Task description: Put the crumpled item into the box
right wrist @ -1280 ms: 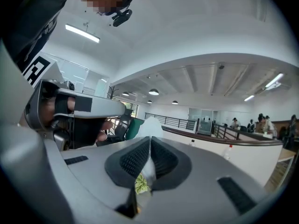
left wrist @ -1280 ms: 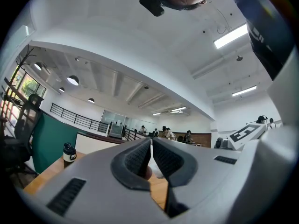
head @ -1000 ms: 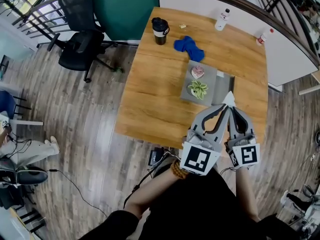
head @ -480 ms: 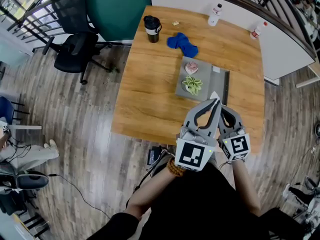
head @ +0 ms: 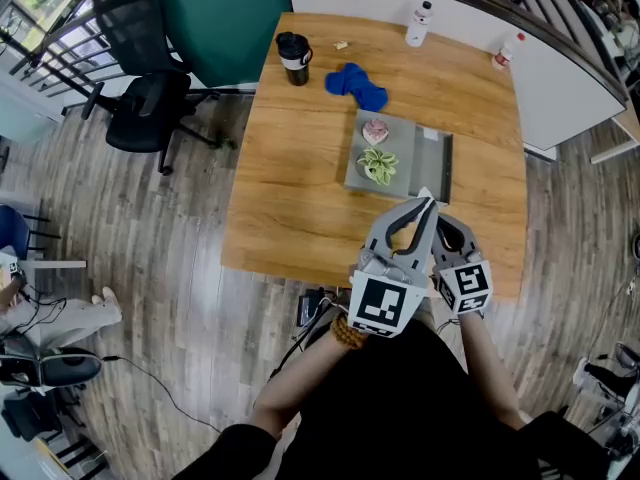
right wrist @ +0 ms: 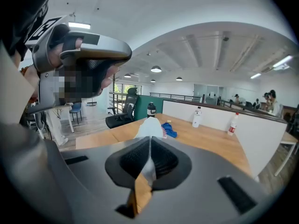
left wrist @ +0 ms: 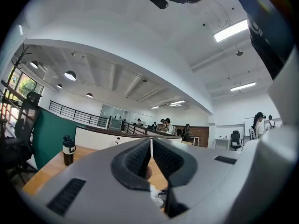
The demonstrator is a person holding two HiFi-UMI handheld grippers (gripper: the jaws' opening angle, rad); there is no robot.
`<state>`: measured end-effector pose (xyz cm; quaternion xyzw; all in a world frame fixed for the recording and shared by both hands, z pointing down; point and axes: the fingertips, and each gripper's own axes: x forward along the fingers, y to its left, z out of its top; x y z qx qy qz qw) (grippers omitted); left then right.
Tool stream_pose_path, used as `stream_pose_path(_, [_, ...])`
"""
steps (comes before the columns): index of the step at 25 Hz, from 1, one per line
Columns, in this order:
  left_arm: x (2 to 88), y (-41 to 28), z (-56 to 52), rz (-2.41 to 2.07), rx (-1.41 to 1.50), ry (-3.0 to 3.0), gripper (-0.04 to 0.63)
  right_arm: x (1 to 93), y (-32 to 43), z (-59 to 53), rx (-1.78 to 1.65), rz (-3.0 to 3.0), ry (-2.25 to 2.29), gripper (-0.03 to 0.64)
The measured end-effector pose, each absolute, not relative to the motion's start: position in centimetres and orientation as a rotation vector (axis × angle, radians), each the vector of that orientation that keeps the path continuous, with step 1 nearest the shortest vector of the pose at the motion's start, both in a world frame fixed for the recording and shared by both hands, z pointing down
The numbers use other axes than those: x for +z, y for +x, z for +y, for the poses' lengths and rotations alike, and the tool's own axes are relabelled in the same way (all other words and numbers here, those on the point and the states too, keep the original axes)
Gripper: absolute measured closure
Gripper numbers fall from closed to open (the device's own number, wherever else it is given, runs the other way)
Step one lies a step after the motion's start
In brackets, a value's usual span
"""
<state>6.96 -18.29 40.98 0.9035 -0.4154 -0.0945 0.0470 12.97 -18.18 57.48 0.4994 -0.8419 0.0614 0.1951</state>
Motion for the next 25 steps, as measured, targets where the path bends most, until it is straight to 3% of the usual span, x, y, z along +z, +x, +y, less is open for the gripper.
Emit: stream_pose_path(25, [43.2, 6.0, -18.4, -1.226, -0.205, 2.735, 0.563, 59.4, 14.8, -20.9, 0.200, -2.274, 1.437, 0.600])
